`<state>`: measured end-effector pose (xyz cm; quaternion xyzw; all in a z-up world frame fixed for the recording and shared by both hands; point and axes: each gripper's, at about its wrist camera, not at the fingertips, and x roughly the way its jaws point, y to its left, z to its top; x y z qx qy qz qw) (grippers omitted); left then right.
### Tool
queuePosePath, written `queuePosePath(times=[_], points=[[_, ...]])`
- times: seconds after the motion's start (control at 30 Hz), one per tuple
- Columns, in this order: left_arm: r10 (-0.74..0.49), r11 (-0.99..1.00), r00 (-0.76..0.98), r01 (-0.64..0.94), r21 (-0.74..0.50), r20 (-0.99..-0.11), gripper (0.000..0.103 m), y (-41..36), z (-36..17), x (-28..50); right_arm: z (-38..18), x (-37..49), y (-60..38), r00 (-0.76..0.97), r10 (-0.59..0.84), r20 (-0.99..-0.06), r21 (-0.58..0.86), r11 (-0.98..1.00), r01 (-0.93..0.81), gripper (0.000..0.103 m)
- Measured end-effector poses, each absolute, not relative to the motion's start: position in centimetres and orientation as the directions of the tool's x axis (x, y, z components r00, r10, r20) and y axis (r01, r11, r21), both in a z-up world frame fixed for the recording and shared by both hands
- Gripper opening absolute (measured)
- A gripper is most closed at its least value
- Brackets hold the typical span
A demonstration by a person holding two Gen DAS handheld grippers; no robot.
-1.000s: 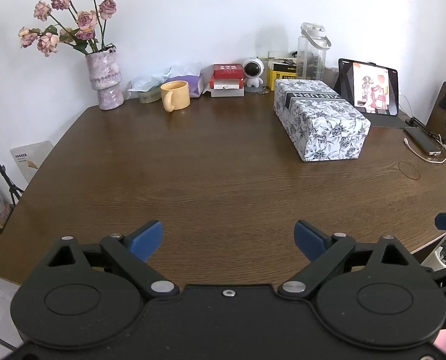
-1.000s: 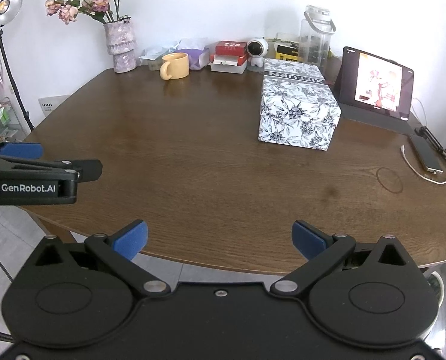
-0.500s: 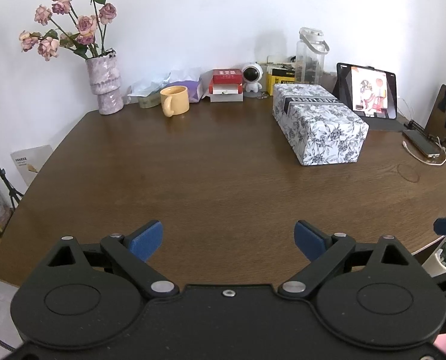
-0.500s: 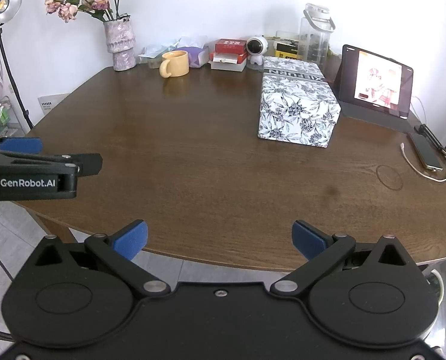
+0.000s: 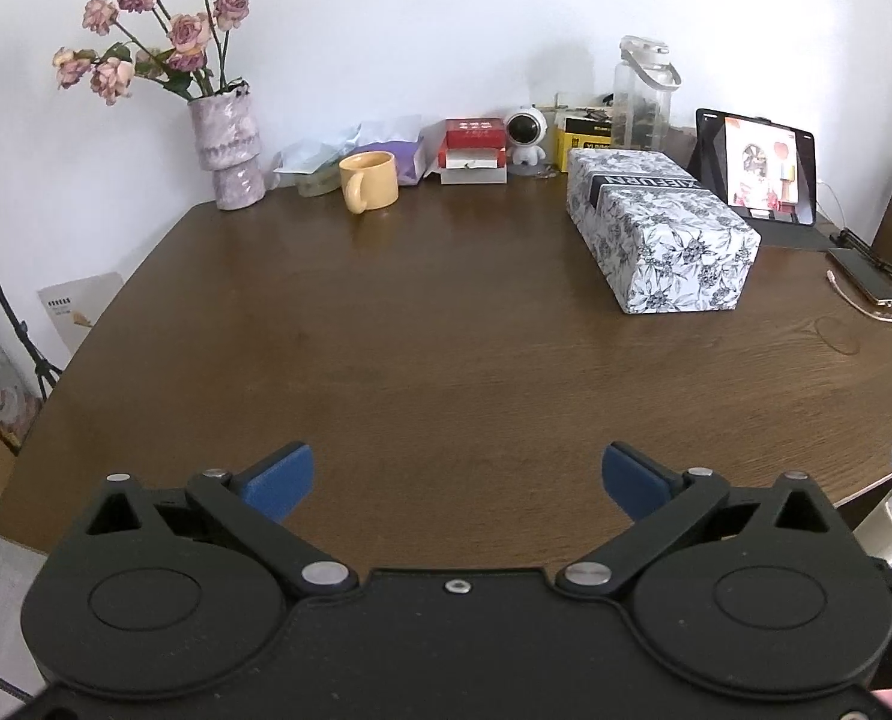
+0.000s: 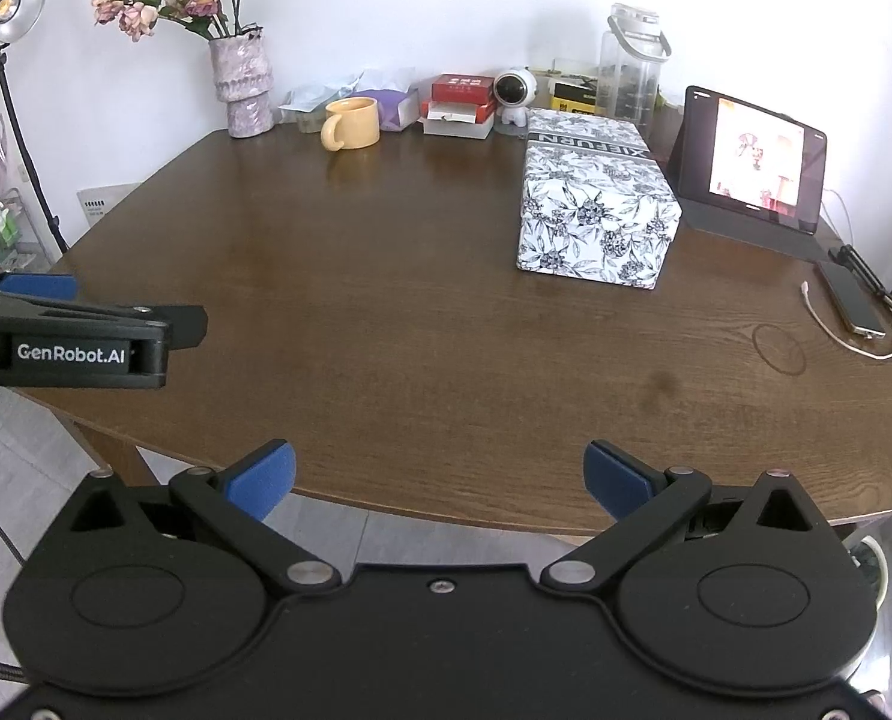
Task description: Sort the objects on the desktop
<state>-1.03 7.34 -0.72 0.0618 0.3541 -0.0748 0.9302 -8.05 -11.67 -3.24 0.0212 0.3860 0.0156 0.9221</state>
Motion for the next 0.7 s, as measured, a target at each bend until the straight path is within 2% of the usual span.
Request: queuePosePath(times=[0.7], points=[[-0.090, 0.982, 0.736, 0.177, 0.062, -0.671, 0.103, 7.13, -0.77, -0.95, -3.77, -8.18, -11.99, 0.698, 0.046, -0.714, 0.052, 0.999, -0.012, 0.103]])
